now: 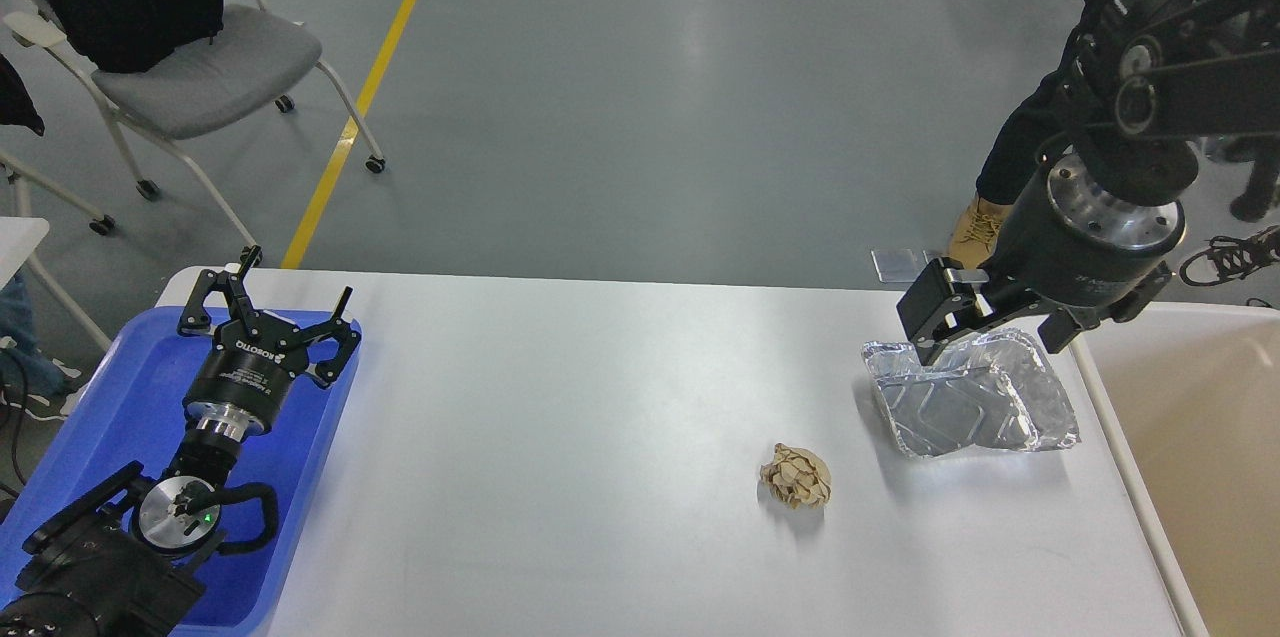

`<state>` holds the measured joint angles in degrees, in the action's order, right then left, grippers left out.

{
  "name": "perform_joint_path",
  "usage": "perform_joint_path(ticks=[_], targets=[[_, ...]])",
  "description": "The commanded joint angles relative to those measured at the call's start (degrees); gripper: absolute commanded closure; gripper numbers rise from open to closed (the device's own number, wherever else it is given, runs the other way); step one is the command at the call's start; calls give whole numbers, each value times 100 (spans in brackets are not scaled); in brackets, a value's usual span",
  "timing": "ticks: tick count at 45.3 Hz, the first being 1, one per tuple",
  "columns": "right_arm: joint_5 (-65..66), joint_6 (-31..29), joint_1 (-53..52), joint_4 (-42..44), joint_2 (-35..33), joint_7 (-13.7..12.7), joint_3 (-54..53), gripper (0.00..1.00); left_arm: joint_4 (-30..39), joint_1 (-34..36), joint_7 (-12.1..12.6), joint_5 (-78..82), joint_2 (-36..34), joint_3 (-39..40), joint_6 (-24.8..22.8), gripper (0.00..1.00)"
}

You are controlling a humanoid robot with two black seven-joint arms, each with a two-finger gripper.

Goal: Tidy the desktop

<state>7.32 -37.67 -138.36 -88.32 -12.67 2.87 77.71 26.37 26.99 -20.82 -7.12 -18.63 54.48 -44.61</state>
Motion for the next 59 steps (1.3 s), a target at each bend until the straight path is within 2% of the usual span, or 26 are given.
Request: perform_joint_path(ticks=[1,10,16,21,26,33,44,51,59], targets=[[296,66,617,745,-131,3,-1,0,0,-1,-1,0,0,-8,5,1],[883,215,1601,1817,-499,3,-89,0,0,-1,-1,0,0,-8,-4,1],[2246,918,2321,2424,-798,3,-194,0,0,-1,-1,0,0,1,-4,1],[2897,1121,2972,2837,-1027,3,-598,0,0,-1,-1,0,0,1,-4,1],[3047,1244,3438,3118,-1132,-6,-836,0,0,-1,-1,0,0,1,5,1],[3311,1815,4062,3452,-1168,-24,-933,0,0,-1,-10,0,0,1,-4,1],[3329,2483,5371,4551,-1159,-24,-1574,0,0,-1,-10,0,0,1,5,1],[3328,2598,5908,4964,-1106,-24,-1654,0,-9,-1,-1,0,0,1,-4,1],[3285,2738,6734,5834,-878,-15,-1856,0,0,-1,-1,0,0,1,5,1]])
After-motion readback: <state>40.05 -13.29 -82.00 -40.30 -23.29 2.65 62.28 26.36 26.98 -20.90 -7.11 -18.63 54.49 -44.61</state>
